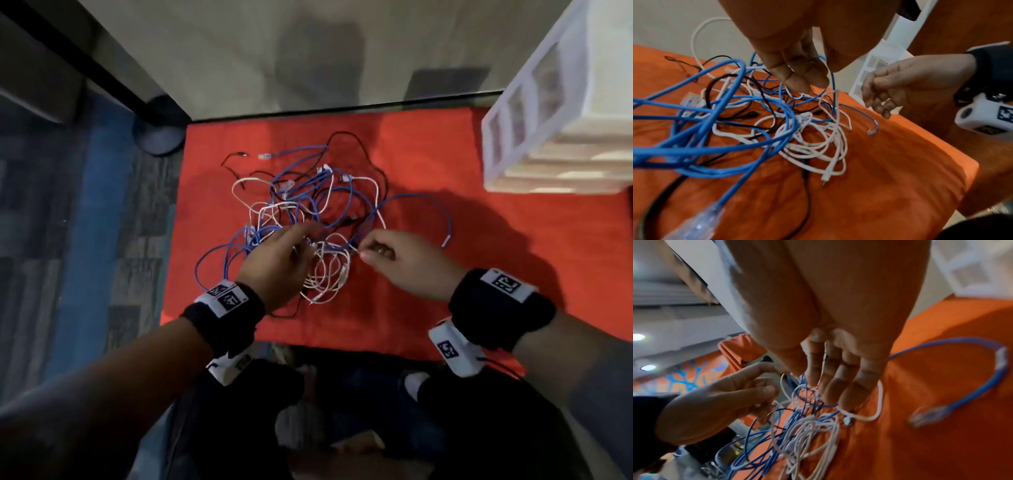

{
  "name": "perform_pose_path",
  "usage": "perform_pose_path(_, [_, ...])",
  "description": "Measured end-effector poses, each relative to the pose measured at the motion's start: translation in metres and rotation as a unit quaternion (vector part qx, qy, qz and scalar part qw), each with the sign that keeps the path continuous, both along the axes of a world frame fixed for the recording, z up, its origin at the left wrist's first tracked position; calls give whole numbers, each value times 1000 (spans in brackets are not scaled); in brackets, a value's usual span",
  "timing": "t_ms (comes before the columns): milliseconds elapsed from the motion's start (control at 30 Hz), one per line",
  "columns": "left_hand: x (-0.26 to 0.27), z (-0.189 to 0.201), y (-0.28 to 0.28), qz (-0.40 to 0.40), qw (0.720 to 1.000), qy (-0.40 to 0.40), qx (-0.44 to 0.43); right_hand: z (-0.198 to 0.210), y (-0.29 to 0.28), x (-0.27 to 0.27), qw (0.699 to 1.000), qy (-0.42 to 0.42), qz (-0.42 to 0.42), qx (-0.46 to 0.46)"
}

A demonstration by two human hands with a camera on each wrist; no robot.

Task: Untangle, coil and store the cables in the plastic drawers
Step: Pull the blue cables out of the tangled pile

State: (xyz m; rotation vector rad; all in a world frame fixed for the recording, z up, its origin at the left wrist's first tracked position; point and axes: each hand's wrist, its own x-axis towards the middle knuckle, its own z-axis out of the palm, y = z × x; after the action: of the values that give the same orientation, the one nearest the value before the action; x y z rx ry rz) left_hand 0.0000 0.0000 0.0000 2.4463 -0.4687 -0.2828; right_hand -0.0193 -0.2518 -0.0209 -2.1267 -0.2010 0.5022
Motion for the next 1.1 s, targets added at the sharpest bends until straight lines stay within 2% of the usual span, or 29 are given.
perform_pose_path(100, [1, -15, 5, -14, 999, -37, 23, -20, 23, 3, 998, -46, -27, 33])
perform_pose_path(267, [9, -37, 13, -7, 997, -78, 15, -40, 53, 10, 993, -93, -58, 53])
perform_pose_path(400, [11, -42, 18, -22, 985, -170, 3, -41, 64, 10, 990, -126, -40, 56])
perform_pose_path(567, [3, -37, 24, -42, 969, -244, -28, -30, 73, -11, 985, -169, 10, 43])
perform_pose_path(700, [-9, -32, 28, -22, 971, -237, -34, -26, 79, -28, 976, -216, -9, 38])
perform_pose_path(767, [-19, -30, 30, -40, 972, -228, -40, -23, 81, -36, 972, -232, -36, 32])
perform_pose_path(900, [-44, -26, 24, -140, 959, -246, 32, -19, 88, -48, 967, -253, -33, -24])
perform_pose_path(1000, [-42, -18, 34, -124, 955, -264, 53, -19, 76, -52, 964, -259, -21, -57])
perform_pose_path(1100, [-34, -9, 60, -82, 948, -307, 25, -23, 38, -52, 948, -244, -27, -203])
